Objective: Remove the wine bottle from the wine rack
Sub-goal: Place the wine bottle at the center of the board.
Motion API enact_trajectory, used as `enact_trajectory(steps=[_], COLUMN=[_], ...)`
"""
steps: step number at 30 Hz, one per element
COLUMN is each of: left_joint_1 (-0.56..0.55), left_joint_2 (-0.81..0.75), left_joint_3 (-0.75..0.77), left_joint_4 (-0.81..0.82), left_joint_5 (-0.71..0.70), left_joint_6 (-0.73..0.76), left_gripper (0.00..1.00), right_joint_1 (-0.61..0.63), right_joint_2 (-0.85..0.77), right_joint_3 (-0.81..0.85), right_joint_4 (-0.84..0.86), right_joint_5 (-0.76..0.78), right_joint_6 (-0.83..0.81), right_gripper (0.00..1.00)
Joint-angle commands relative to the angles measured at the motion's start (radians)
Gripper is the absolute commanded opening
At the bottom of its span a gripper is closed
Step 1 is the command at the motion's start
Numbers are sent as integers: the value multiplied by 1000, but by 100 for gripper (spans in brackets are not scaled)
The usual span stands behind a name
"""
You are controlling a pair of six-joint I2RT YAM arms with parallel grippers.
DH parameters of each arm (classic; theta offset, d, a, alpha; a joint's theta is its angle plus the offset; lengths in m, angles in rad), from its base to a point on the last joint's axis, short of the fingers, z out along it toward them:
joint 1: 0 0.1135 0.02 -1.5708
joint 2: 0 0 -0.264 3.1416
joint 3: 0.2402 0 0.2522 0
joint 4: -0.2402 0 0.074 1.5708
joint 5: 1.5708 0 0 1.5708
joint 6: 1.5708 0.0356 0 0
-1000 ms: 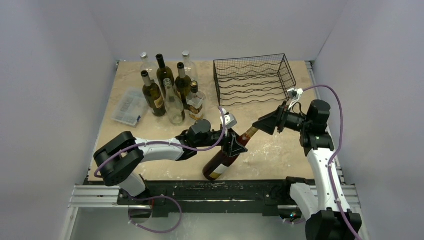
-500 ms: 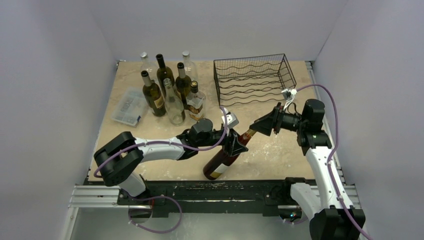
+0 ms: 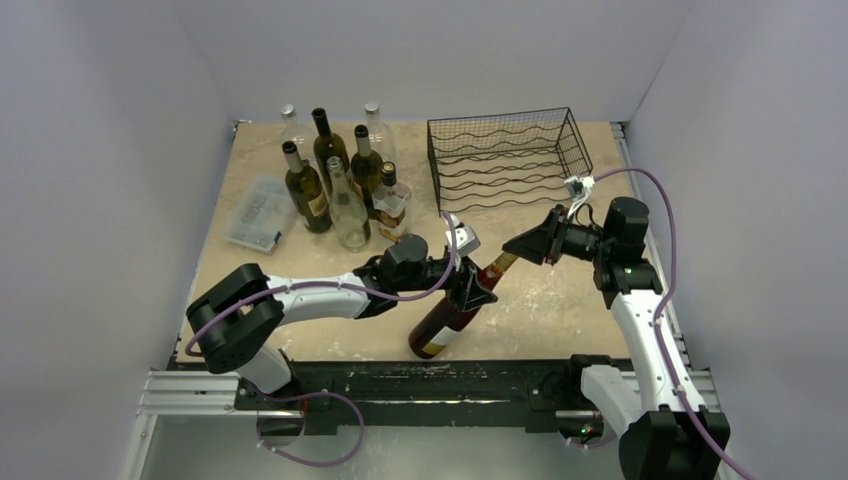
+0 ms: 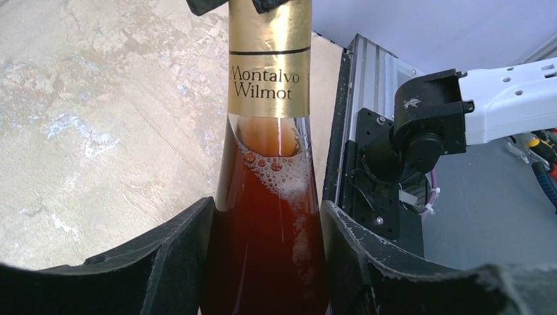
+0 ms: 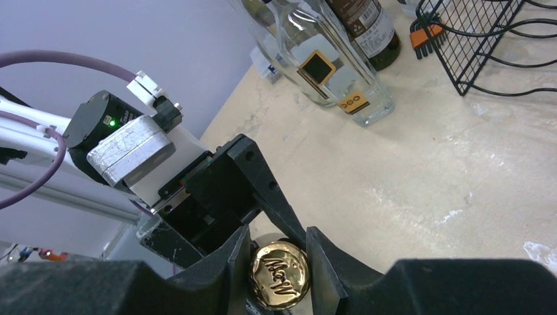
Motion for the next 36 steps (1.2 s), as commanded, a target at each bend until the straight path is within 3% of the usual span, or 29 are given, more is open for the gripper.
enact_trajectory(steps=[1, 3, 9, 14, 18, 23, 28, 36], left_joint_1=[1, 1, 1, 4, 12, 17, 16, -2], left_joint_2=[-57, -55, -66, -77, -79, -77, -66, -56], left_joint_3=[100, 117, 166, 190, 217, 251, 312, 363], left_joint_4=[143, 105, -34, -97, -127, -165, -306, -397], left_joint_5=[-13, -6, -6, 6, 50, 99, 70, 4], left_joint_6=[3, -4, -29, -28, -34, -40, -20, -2], left_gripper=[0, 3, 60, 85, 94, 97, 95, 87], right_joint_1=[13, 13, 11, 8, 7, 7, 6, 6], right_joint_2=[-29, -41, -81, -101, -102, -104, -103, -100], right_joint_3=[10, 19, 35, 26, 27, 26, 24, 23], right_joint_4=[25, 25, 35, 58, 61, 61, 65, 71], right_joint_5=[-35, -33, -24, -27, -27, -27, -30, -27], right_joint_6=[-8, -21, -44, -34, -37, -40, -42, -41], right_gripper=[4, 0, 0, 0, 0, 0, 0, 0])
